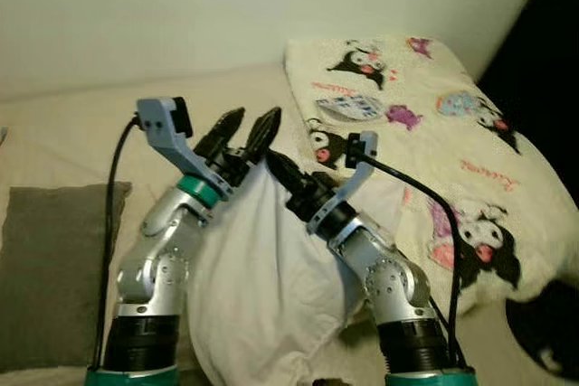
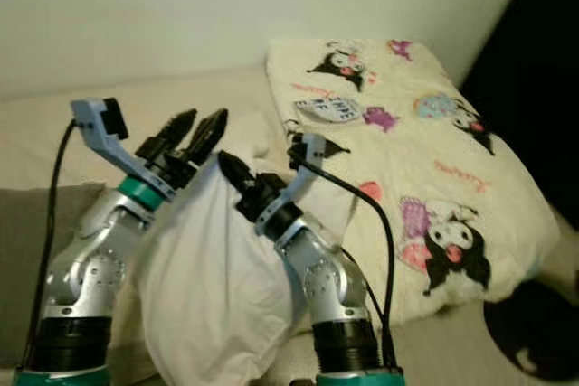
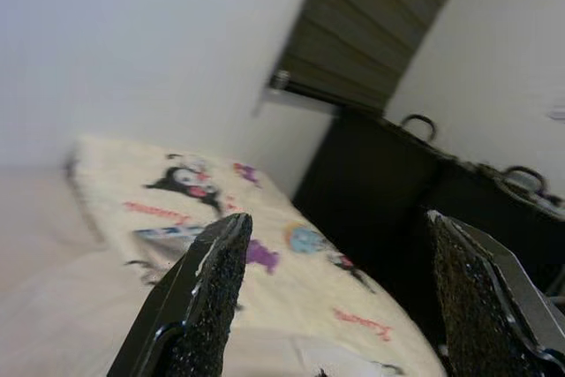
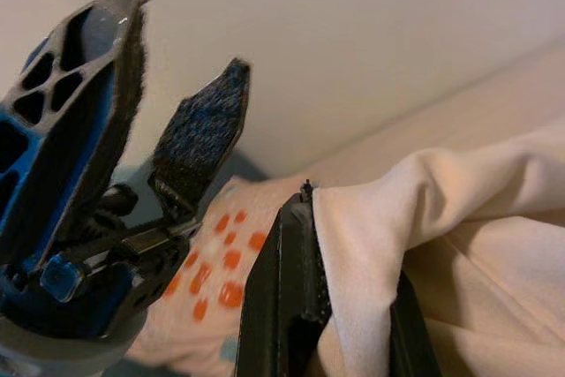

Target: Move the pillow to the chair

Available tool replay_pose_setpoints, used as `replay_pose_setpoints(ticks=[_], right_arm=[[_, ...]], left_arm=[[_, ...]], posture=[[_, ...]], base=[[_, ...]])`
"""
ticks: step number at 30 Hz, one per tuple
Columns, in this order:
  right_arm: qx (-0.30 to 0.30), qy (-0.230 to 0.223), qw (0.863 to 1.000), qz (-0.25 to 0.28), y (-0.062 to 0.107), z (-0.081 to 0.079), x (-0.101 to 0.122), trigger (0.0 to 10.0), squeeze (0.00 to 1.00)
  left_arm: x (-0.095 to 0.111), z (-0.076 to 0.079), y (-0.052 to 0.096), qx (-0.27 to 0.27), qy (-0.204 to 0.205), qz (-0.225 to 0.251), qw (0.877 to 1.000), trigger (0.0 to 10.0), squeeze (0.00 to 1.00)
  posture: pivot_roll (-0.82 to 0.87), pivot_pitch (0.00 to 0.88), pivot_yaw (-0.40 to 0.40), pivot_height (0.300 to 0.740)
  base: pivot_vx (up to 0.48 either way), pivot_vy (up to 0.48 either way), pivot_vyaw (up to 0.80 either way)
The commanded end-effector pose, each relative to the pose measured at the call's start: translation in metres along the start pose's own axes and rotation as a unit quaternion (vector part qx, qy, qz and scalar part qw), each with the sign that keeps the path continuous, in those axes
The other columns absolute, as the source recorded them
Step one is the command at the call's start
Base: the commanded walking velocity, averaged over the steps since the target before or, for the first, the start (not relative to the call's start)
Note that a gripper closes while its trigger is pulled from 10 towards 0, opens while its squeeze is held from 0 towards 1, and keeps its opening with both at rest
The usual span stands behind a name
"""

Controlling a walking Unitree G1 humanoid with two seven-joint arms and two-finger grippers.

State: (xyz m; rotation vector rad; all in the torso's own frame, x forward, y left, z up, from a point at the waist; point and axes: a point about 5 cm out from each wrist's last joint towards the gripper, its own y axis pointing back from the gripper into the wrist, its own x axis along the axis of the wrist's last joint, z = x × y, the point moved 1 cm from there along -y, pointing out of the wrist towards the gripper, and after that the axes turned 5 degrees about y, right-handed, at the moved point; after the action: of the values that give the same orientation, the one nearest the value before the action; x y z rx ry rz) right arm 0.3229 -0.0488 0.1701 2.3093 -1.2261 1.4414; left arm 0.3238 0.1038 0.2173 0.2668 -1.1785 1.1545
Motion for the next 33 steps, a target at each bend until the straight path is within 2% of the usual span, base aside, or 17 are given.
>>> replay_pose_setpoints(ticks=[1,6,7,13,15,17,18,19,20,22,23,24,25,27,28,30,33], right_arm=[[0.064,-0.019,0.996,0.066,-0.017,-0.032,0.017,10.0,0.0],[0.065,-0.016,0.996,0.066,-0.017,-0.031,0.019,10.0,0.0],[0.063,-0.013,0.996,0.064,-0.015,-0.029,0.019,10.0,0.0],[0.058,-0.003,0.997,0.047,-0.011,-0.025,0.014,10.0,0.0],[0.058,-0.003,0.997,0.045,-0.011,-0.025,0.013,10.0,0.0],[0.052,0.0,0.998,0.037,-0.009,-0.022,0.01,10.0,0.0],[0.052,0.0,0.998,0.037,-0.009,-0.022,0.01,10.0,0.0],[0.047,0.002,0.998,0.032,-0.007,-0.019,0.009,10.0,0.0],[0.047,0.002,0.998,0.032,-0.007,-0.019,0.009,10.0,0.0],[0.036,0.006,0.999,0.023,-0.005,-0.015,0.006,10.0,0.0],[0.036,0.006,0.999,0.023,-0.005,-0.015,0.006,10.0,0.0],[0.026,0.009,1.0,0.015,-0.004,-0.011,0.006,10.0,0.0],[0.026,0.009,1.0,0.015,-0.004,-0.011,0.006,10.0,0.0],[0.003,0.027,1.0,-0.01,-0.003,-0.002,0.0,10.0,0.0],[-0.004,0.033,0.999,-0.019,-0.002,0.001,-0.002,10.0,0.0],[-0.009,0.034,0.999,-0.024,-0.001,0.003,-0.004,10.0,0.0],[-0.014,0.03,0.999,-0.026,0.0,0.006,-0.006,10.0,0.0]], left_arm=[[0.005,0.002,-0.002,-0.007,-0.008,0.008,1.0,10.0,0.0],[0.008,0.001,-0.002,-0.003,-0.017,0.012,1.0,10.0,0.0],[0.006,-0.006,0.001,0.021,-0.035,0.008,0.999,10.0,0.0],[0.003,-0.023,0.013,0.068,-0.069,-0.006,0.995,10.0,0.0],[0.003,-0.025,0.015,0.077,-0.073,-0.008,0.994,10.0,0.0],[0.005,-0.039,0.025,0.123,-0.081,-0.007,0.989,10.0,0.0],[0.005,-0.039,0.025,0.123,-0.081,-0.007,0.989,10.0,0.0],[0.002,-0.054,0.035,0.17,-0.101,-0.028,0.98,10.0,0.0],[0.002,-0.054,0.035,0.17,-0.101,-0.028,0.98,10.0,0.0],[-0.005,-0.085,0.064,0.268,-0.129,-0.067,0.952,10.0,0.0],[-0.005,-0.085,0.064,0.268,-0.129,-0.067,0.952,10.0,0.0],[-0.014,-0.109,0.1,0.358,-0.135,-0.093,0.919,10.0,0.0],[-0.014,-0.109,0.1,0.358,-0.135,-0.093,0.919,10.0,0.0],[-0.018,-0.118,0.123,0.405,-0.133,-0.085,0.901,10.0,0.0],[-0.019,-0.119,0.127,0.413,-0.129,-0.078,0.898,10.0,0.0],[-0.019,-0.118,0.128,0.412,-0.122,-0.069,0.9,10.0,0.0],[-0.018,-0.11,0.119,0.379,-0.12,-0.061,0.916,10.0,0.0]], posture=[[0.06,0.0,0.104,0.74],[0.06,0.0,0.104,0.74],[0.06,0.0,0.103,0.74],[0.07,0.0,0.092,0.74],[0.07,0.0,0.092,0.74],[0.07,0.0,0.088,0.74],[0.07,0.0,0.088,0.74],[0.07,0.0,0.083,0.74],[0.07,0.0,0.083,0.74],[0.07,0.0,0.076,0.74],[0.07,0.0,0.076,0.74],[0.06,0.0,0.07,0.74],[0.06,0.0,0.07,0.74],[0.06,0.0,0.055,0.74],[0.06,0.0,0.053,0.74],[0.07,0.0,0.046,0.74],[0.07,0.0,0.044,0.74]], base=[[0.0,0.0,-0.8],[0.0,0.0,-0.16],[0.0,0.0,0.0],[0.0,0.0,-0.53],[0.0,0.0,-0.8],[0.0,0.0,-0.8],[0.0,0.0,-0.8],[0.0,0.0,-0.8],[0.0,0.0,-0.8],[0.0,0.0,-0.8],[0.0,0.0,-0.8],[0.0,0.0,-0.8],[0.0,0.0,-0.8],[0.0,0.0,0.0],[0.0,0.0,0.0],[0.0,0.0,0.0],[0.0,0.0,0.0]])
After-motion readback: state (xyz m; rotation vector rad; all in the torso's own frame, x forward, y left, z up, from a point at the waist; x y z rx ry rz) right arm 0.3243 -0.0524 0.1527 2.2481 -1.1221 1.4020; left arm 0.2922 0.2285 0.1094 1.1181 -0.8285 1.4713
